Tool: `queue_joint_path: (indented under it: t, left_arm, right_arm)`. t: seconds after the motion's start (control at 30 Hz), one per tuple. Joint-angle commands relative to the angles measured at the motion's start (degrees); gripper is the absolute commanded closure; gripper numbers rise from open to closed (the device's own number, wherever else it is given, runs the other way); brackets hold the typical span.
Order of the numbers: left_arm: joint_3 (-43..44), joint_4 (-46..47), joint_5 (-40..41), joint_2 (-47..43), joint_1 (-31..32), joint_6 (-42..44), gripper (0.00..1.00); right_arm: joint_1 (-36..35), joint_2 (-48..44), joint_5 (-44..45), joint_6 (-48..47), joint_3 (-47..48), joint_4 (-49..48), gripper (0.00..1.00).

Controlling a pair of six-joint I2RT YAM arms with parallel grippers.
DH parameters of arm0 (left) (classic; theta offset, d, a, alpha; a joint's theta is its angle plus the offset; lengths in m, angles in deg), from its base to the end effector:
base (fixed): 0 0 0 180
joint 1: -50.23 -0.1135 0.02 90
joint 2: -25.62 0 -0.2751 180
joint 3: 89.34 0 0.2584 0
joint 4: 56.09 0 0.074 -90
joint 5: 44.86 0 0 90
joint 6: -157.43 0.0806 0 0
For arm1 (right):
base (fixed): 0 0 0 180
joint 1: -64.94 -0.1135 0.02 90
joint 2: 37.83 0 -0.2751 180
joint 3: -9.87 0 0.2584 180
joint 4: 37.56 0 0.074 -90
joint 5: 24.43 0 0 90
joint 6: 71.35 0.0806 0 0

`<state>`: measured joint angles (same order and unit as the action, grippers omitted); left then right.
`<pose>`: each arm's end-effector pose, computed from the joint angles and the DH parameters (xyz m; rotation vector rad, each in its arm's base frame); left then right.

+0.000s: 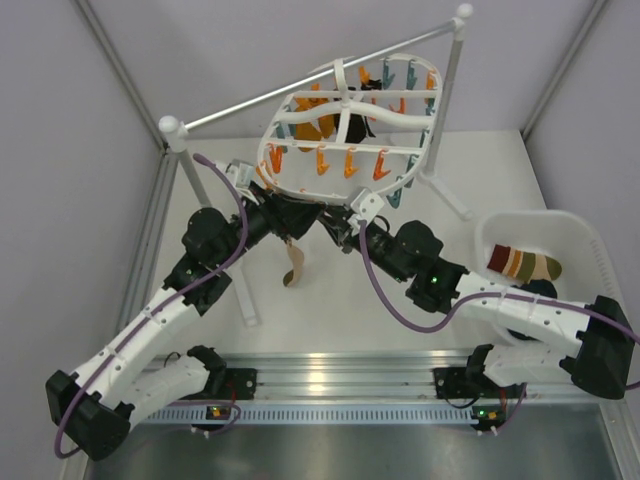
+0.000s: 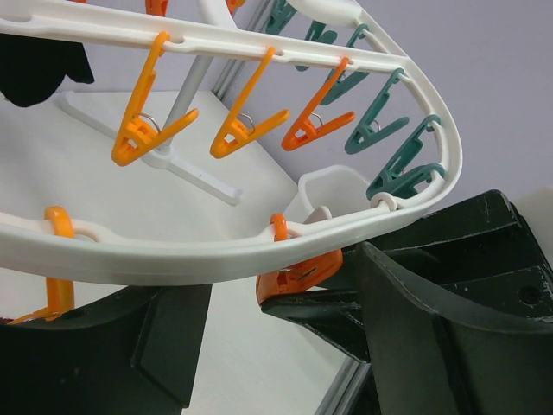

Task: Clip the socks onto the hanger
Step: Open the clamp at the hanger.

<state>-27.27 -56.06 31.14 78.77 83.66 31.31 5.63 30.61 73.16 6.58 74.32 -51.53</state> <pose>0.2068 -0.1599 0.3974 0.1815 1.5156 -1.1605 0.1767 0.2768 0.3780 -0.7370 1.2183 0.5913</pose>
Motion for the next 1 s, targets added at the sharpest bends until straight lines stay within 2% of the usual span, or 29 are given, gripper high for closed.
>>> queue_joint_path:
  t: [0.0, 0.27, 0.37, 0.4, 0.5, 0.53, 0.6, 0.63, 0.67, 0.7, 0.77, 0.8, 0.97]
  left_arm:
    - [1.3, 6.9, 1.3, 0.5, 0.4, -0.1, 0.29]
    - [2.0, 6.9, 3.9, 1.7, 1.1, 2.6, 0.36]
    - [2.0, 6.6, 4.8, 1.4, 1.1, 2.7, 0.44]
    - [2.0, 6.5, 5.0, 1.3, 1.1, 2.9, 0.50]
    - [2.1, 6.2, 5.2, 1.3, 1.1, 2.7, 0.61]
    - [2.1, 6.1, 5.1, 1.2, 1.1, 2.6, 0.69]
    - [2.0, 5.9, 5.2, 1.2, 1.1, 2.3, 0.76]
    - [1.8, 5.8, 5.4, 1.1, 1.1, 2.2, 0.86]
    - [1.7, 5.6, 5.4, 0.9, 1.1, 2.1, 0.90]
    - [1.7, 5.4, 5.7, 0.9, 1.1, 1.9, 0.95]
    - [1.7, 4.7, 5.7, 0.9, 1.1, 1.8, 1.00]
    - [1.6, 4.6, 5.7, 1.0, 1.1, 1.7, 1.00]
    - [1.6, 3.8, 6.2, 1.2, 1.1, 1.2, 1.00]
  right_arm:
    - [-1.6, 0.5, 0.2, -0.7, 1.8, 1.0, 1.00]
    - [-2.0, 0.7, 0.0, -0.5, 2.4, 1.0, 1.00]
    - [-2.1, 0.6, 0.0, -0.4, 2.2, 1.2, 1.00]
    - [-2.1, 0.6, -0.1, -0.4, 2.2, 1.3, 1.00]
    - [-2.1, 0.4, 0.1, -0.3, 1.9, 1.7, 1.00]
    - [-2.0, 0.3, 0.2, -0.2, 1.8, 2.1, 1.00]
    - [-2.1, 0.1, 0.4, -0.2, 2.0, 2.9, 1.00]
    - [-2.0, -0.1, 0.7, -0.2, 2.0, 3.4, 0.98]
    - [-2.1, -0.2, 1.1, -0.1, 2.1, 4.3, 0.93]
    - [-2.0, -0.5, 1.7, -0.1, 2.1, 4.9, 0.83]
    - [-1.8, -1.1, 1.9, 0.1, 2.1, 7.2, 0.75]
    - [-1.7, -1.8, 2.1, 0.8, 2.2, 8.1, 0.67]
    - [-0.7, -4.8, -0.3, 2.0, 2.9, 15.9, 0.45]
